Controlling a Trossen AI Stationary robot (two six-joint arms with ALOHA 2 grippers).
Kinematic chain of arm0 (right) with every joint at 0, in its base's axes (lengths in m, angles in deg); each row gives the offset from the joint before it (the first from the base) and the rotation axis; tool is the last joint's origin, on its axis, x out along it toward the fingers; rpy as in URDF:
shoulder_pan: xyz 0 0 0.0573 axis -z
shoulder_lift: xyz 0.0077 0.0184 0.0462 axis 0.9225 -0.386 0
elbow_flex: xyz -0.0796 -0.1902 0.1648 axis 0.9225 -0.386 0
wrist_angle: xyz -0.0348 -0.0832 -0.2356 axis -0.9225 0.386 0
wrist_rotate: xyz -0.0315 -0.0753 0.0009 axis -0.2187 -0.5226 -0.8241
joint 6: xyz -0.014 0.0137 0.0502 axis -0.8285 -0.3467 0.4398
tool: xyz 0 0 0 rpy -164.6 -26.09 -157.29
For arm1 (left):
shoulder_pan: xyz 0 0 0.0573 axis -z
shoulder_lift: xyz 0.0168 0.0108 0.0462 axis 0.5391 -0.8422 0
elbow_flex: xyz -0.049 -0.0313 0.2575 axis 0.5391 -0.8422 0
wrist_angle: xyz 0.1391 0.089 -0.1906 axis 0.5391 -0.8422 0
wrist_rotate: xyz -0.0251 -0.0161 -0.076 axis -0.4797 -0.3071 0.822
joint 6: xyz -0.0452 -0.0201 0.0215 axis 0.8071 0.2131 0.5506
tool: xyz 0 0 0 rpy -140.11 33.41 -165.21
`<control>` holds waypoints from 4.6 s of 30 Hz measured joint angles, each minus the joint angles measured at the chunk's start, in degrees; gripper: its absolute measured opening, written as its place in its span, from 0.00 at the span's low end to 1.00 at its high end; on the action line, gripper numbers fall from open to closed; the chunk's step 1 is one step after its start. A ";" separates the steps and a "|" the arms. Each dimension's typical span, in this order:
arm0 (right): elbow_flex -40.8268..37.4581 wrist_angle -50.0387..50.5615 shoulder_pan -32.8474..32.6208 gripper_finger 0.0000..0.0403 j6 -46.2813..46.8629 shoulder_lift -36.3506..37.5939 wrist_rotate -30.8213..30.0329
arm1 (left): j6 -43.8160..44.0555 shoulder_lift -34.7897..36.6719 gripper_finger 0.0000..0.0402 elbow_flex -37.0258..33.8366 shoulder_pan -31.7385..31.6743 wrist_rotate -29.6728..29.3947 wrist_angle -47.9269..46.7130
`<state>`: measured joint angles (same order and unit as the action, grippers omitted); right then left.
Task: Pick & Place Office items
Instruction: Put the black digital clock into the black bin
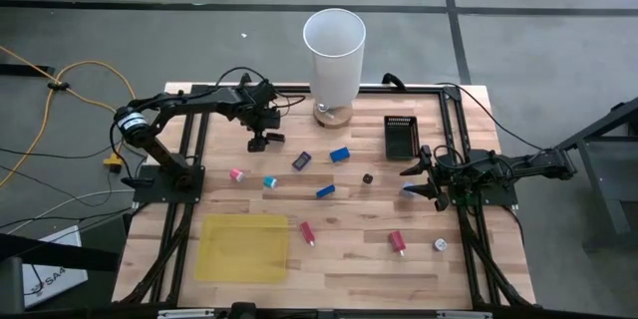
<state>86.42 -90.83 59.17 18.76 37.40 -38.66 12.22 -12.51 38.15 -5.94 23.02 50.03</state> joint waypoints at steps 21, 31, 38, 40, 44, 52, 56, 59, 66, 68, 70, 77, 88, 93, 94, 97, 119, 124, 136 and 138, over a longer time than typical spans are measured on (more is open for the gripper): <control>0.00 0.00 0.00 0.47 -0.02 0.00 -0.02 | -0.45 0.00 0.51 0.00 0.00 -0.02 0.54; 0.00 0.00 0.02 0.47 -0.02 -0.02 -0.02 | -0.43 0.02 0.43 -0.50 0.87 -0.07 0.56; 0.00 0.00 0.00 0.47 0.00 -0.02 0.00 | -0.43 -0.01 0.43 -0.52 1.07 -1.67 0.82; -0.01 0.00 0.00 0.47 -0.01 -0.01 0.00 | -0.39 -0.01 0.43 -0.52 1.20 -2.17 0.82; 0.00 0.00 0.02 0.47 0.00 -0.01 -0.02 | -0.37 0.00 0.43 -0.52 1.22 -2.38 0.82; -0.01 0.00 0.01 0.47 0.00 0.00 -0.01 | -0.19 0.01 0.43 -0.55 1.20 -2.36 0.80; 0.00 0.00 0.00 0.47 0.00 0.00 -0.01 | -0.19 -0.01 0.43 -0.59 1.24 -2.36 0.80; 0.00 0.00 0.02 0.47 0.00 -0.02 0.00 | -0.17 -0.01 0.43 -0.59 1.48 -2.40 0.80; 0.00 0.00 0.00 0.47 -0.01 0.00 0.00 | -0.19 -0.01 0.35 -0.59 1.65 -2.45 1.20; 0.00 0.00 0.02 0.47 0.00 -0.02 0.00 | -0.03 -0.01 0.31 -0.59 1.64 -2.45 1.19; -0.01 0.00 0.00 0.47 -0.02 -0.02 -0.01 | 0.05 -0.01 0.27 -0.59 1.64 -2.47 1.19; -0.01 0.00 0.00 0.47 -0.01 -0.02 0.00 | 0.13 -0.01 0.17 -0.59 1.64 -2.49 1.19; 0.00 0.00 0.01 0.47 -0.01 -0.01 0.00 | 0.25 -0.01 0.14 -0.59 1.64 -2.49 1.17; 0.00 0.00 0.02 0.47 -0.02 0.00 -0.02 | 0.25 -0.01 0.14 -0.59 1.62 -2.40 1.17; 0.00 0.00 0.01 0.47 -0.01 0.00 0.00 | 0.25 -0.01 0.14 -0.59 1.62 -2.40 1.17; 0.00 0.00 0.00 0.47 -0.02 -0.02 0.00 | 0.25 -0.01 0.14 -0.59 1.62 -2.38 1.17; 0.00 0.00 0.00 0.47 -0.01 -0.01 -0.01 | 0.16 0.63 0.14 -0.59 3.16 3.74 4.95; 0.00 0.00 0.02 0.47 0.00 0.00 0.00 | 0.07 2.28 0.14 -0.59 3.63 3.87 5.69; 0.00 0.00 0.01 0.47 0.00 0.00 -0.02 | 1.67 7.32 0.14 -0.59 4.74 3.88 5.94; -0.01 0.00 0.00 0.47 0.00 -0.02 0.00 | 2.47 8.33 0.14 -0.59 5.04 4.00 5.94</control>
<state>86.41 -90.83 59.17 18.75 37.38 -38.66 14.68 -4.18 37.56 -0.91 27.02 55.97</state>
